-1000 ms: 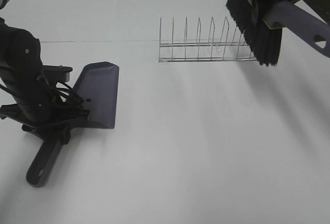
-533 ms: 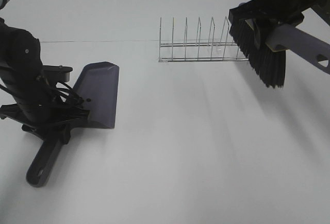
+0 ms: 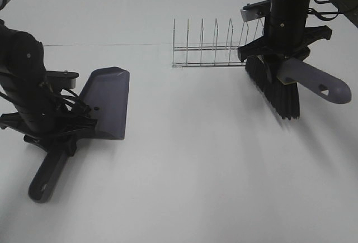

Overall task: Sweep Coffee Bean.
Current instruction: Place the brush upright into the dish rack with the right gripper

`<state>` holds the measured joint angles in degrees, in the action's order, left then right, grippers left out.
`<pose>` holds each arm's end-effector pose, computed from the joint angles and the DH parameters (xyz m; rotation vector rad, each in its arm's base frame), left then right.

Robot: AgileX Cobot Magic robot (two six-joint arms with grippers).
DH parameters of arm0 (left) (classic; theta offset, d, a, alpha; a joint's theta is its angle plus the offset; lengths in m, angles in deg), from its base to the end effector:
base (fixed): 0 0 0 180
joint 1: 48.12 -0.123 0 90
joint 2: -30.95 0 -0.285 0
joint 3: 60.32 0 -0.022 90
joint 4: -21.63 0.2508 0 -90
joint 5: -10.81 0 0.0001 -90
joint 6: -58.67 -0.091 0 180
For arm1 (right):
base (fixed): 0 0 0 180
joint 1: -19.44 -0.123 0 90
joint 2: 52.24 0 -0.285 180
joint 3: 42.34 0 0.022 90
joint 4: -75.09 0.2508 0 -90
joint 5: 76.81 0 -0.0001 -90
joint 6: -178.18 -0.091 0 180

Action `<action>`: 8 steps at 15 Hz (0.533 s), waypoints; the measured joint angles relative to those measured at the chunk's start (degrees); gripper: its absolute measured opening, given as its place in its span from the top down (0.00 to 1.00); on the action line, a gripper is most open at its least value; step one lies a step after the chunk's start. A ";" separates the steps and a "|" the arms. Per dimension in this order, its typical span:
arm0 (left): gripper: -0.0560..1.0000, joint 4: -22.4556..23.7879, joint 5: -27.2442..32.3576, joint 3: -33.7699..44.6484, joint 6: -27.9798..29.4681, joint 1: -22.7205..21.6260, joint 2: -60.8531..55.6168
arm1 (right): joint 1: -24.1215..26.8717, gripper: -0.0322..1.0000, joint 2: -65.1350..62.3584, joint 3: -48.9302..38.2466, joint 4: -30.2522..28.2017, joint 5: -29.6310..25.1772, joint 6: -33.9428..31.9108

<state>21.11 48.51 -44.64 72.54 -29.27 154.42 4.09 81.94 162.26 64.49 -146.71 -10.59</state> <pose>0.3242 -0.1112 0.0946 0.1234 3.0878 -0.0325 0.4318 0.1022 0.1744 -0.2739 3.0733 -0.2602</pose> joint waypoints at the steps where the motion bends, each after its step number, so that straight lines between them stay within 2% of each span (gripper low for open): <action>1: 0.61 0.00 0.00 0.00 0.00 0.00 0.00 | 0.00 0.68 0.74 1.49 0.00 0.57 -0.40; 4: 0.61 0.00 0.00 0.00 -0.23 0.00 0.00 | 0.00 0.68 2.46 5.96 -0.46 0.46 -0.80; 8: 0.61 0.00 0.00 0.00 -0.52 0.00 0.00 | 0.00 0.68 8.71 17.53 -2.98 -0.80 -0.92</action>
<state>21.11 48.51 -44.64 72.02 -29.27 154.42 4.09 90.65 179.79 61.51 -147.51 -11.51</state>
